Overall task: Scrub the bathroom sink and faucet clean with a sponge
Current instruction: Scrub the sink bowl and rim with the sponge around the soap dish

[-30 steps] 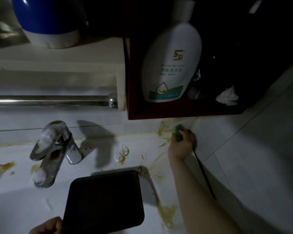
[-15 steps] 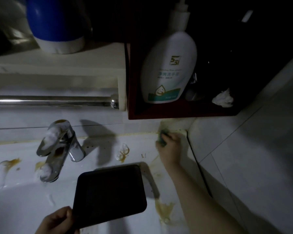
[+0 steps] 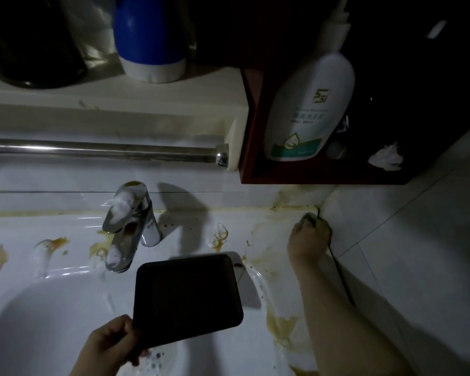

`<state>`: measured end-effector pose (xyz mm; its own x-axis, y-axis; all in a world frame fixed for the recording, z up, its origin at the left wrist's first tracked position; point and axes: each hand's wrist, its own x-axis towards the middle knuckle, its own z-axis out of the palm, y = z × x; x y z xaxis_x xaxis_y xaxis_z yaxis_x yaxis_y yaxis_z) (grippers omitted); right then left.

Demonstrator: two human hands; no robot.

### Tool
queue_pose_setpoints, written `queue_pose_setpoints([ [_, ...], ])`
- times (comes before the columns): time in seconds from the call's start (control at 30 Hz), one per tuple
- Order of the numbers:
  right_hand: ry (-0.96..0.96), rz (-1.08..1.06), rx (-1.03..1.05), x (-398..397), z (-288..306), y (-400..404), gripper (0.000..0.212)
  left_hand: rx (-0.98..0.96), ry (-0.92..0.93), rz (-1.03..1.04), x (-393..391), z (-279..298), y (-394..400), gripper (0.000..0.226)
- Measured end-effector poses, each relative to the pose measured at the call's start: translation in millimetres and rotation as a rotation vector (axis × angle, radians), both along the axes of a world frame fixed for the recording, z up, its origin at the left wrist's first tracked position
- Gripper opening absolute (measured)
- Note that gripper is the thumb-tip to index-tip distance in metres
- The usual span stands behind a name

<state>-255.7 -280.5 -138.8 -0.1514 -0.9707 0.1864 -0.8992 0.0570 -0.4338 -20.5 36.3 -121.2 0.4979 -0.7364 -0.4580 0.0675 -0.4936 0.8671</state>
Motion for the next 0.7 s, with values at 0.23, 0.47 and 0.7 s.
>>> queue_pose_setpoints([
  [0.23,0.261,0.168,0.078,-22.7,2.7,-3.0,0.044,0.054,0.079,-0.033,7.7,-6.2,1.5,0.025],
  [0.47,0.044,0.983,0.112,70.1,-11.7,73.8,0.042,0.297,0.225,-0.058,37.1,-23.2,34.7,0.018],
  [0.7,-0.085,0.914,0.191,137.2,-7.6,110.5,0.040,0.539,-0.120,-0.197,65.5,-42.7,74.7,0.029],
])
